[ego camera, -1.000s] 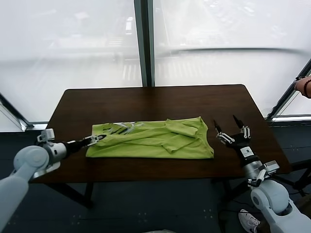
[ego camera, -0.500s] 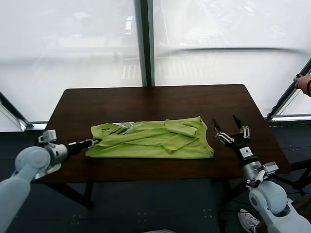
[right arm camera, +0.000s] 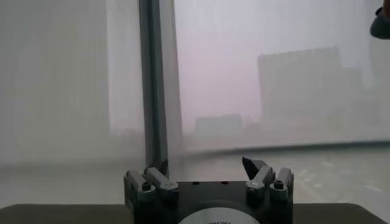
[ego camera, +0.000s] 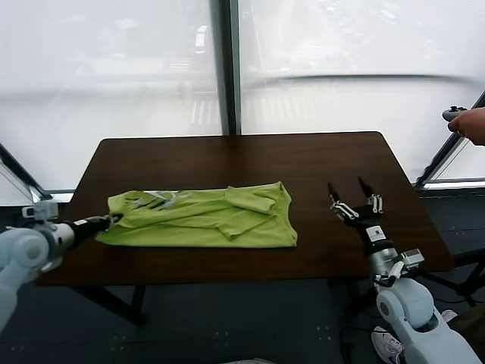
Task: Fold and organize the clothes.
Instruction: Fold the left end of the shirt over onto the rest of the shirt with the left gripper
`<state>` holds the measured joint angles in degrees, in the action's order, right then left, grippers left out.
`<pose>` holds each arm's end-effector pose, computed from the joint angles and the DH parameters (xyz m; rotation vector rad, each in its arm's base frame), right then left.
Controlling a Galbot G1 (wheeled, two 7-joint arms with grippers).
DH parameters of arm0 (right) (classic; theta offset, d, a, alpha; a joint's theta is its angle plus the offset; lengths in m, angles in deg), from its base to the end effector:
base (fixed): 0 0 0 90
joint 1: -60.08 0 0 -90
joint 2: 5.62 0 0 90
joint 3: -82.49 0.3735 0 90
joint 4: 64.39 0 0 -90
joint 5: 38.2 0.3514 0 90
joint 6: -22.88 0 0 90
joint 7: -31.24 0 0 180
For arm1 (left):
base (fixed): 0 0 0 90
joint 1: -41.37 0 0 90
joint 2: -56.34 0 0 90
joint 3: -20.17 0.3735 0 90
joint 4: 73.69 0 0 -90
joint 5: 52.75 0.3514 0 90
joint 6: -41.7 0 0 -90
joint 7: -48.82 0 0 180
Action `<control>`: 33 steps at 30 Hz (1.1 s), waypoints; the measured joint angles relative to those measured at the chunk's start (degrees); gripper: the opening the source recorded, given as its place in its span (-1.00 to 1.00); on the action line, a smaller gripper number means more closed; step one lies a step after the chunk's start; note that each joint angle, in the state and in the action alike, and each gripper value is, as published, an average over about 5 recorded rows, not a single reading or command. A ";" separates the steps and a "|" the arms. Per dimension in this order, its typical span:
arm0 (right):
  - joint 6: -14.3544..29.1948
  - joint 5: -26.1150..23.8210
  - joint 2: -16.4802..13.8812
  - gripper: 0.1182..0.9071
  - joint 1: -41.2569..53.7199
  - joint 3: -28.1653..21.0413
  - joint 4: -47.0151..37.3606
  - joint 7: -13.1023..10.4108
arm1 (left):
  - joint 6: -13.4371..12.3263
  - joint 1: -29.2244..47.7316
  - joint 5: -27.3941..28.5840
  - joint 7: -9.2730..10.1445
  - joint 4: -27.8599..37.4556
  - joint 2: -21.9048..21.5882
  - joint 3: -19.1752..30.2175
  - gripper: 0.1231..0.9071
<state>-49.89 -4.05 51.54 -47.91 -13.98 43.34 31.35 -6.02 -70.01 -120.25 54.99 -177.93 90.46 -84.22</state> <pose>0.2408 -0.1128 -0.3351 -0.3571 2.9324 0.1744 0.2741 0.2851 -0.2050 -0.0360 -2.3614 0.1370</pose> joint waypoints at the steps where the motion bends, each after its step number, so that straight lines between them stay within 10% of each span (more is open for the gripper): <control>1: -0.05 0.00 0.18 1.00 0.18 -0.20 -0.12 -0.04 | 0.00 -1.19 0.06 0.24 -0.26 -0.06 -1.50 -0.83; 8: -0.88 -0.07 0.98 1.00 -0.75 0.66 0.94 -0.16 | -0.03 -5.68 -5.59 4.57 -4.77 1.84 -7.37 -0.83; 16: -1.90 -2.21 3.81 1.00 -3.91 4.56 3.27 -0.31 | -0.06 -1.56 -14.73 10.97 -13.97 7.15 -2.81 -0.83; 33: -1.44 -6.47 11.76 1.00 -11.99 11.52 6.10 0.07 | -0.10 12.87 -13.36 11.53 -14.32 20.43 16.02 -0.83</control>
<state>-51.33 -10.52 63.31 -59.90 -2.46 49.44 31.42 -6.11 -57.13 -133.62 66.52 -192.24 110.89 -68.20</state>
